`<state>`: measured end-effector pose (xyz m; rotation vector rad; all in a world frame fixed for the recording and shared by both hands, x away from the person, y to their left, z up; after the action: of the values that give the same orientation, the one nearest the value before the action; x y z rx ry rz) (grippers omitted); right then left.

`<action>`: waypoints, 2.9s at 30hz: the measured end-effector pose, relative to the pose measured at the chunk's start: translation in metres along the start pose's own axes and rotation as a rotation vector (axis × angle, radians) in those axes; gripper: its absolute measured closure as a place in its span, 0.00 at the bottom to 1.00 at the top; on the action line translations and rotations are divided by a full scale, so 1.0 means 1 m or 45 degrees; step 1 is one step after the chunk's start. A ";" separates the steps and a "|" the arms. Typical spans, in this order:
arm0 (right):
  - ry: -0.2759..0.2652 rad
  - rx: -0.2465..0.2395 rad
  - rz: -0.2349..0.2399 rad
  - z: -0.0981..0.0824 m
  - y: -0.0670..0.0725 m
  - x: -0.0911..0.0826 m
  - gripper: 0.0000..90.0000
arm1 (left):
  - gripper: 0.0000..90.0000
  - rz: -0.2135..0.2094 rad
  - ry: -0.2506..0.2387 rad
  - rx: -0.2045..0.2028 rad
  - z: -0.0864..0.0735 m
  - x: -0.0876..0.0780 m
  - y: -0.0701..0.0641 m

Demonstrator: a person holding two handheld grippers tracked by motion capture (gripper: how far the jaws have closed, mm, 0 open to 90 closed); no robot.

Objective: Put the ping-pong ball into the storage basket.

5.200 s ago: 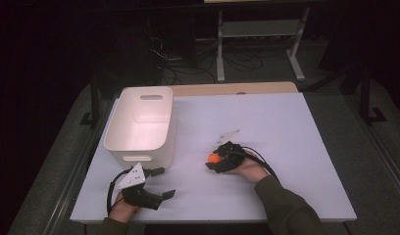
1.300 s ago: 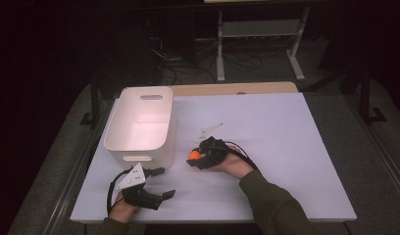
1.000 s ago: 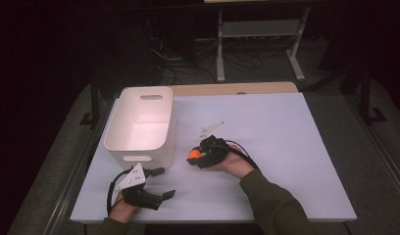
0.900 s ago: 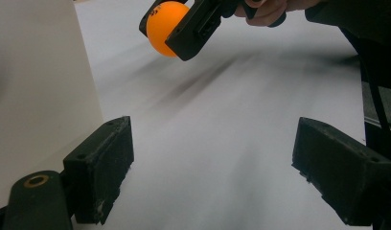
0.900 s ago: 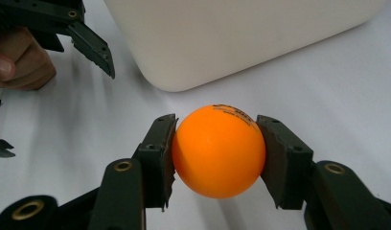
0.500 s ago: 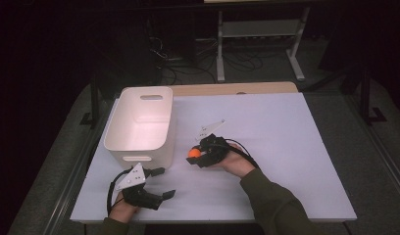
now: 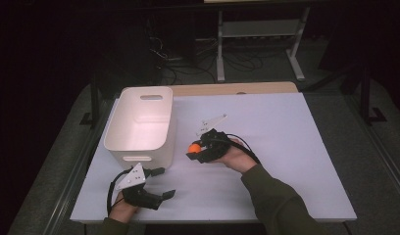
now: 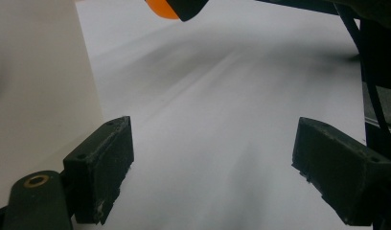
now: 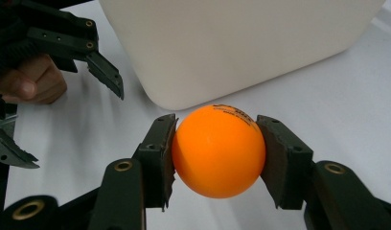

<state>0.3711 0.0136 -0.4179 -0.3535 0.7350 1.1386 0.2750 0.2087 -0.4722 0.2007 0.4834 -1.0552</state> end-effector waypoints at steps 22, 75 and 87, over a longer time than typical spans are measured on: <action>-0.008 -0.028 0.004 0.023 0.001 -0.016 0.55 | 0.16 -0.001 -0.004 0.001 0.000 0.000 0.000; -0.081 -0.080 0.023 0.084 0.002 -0.044 0.55 | 0.16 0.000 -0.006 0.001 0.000 0.000 0.000; -0.075 -0.093 0.035 0.099 0.003 -0.033 0.55 | 0.16 0.000 -0.008 0.001 0.000 -0.001 0.000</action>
<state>0.3954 0.0519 -0.3240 -0.3706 0.6500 1.1992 0.2750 0.2092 -0.4718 0.1977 0.4777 -1.0557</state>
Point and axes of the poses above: each handheld gripper's, and its own axes: x roughly forward along the jaws, z roughly out of its top, y roughly to its left, the point moved 5 cm from there along x, roughly forward along the jaws, and after that the axes turned 4 degrees about y, right-handed, at the moved point
